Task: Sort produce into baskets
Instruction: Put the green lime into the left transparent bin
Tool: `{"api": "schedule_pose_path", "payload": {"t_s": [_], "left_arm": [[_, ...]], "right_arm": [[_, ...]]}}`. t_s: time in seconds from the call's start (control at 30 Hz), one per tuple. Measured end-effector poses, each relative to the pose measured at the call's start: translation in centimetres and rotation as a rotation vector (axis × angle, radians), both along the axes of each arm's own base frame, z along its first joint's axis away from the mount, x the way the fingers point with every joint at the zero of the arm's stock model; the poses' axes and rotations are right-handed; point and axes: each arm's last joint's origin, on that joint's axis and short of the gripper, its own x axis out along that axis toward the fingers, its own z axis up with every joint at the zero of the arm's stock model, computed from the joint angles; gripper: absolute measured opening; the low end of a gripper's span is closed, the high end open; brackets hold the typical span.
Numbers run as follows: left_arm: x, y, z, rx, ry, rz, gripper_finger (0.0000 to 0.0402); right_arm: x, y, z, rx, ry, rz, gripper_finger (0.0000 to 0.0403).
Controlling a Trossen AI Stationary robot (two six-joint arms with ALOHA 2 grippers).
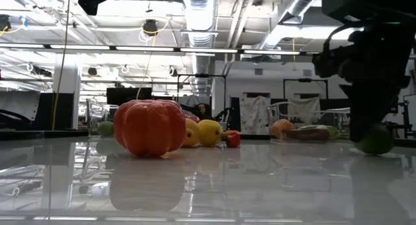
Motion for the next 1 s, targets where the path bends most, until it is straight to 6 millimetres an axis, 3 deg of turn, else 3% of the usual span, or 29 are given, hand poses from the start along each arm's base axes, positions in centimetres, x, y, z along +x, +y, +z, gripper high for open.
{"api": "schedule_pose_path", "payload": {"t_s": [0.33,0.5,0.77,1.0], "left_arm": [[0.0,0.0,0.0,0.000,0.001,0.000,0.0245],[0.0,0.0,0.0,0.000,-0.001,0.000,0.0245],[0.0,0.0,0.0,0.000,-0.003,0.000,0.0245],[0.0,0.0,0.0,0.003,-0.003,0.001,0.0245]], "right_arm": [[-0.6,-0.2,-0.3,-0.020,0.081,0.002,0.0225],[-0.2,-0.9,0.3,-0.040,0.100,0.017,0.0206],[2.8,-4.7,5.6,-0.269,0.087,0.036,0.0225],[4.3,-10.8,10.7,-0.406,0.141,0.015,0.0222]]}}
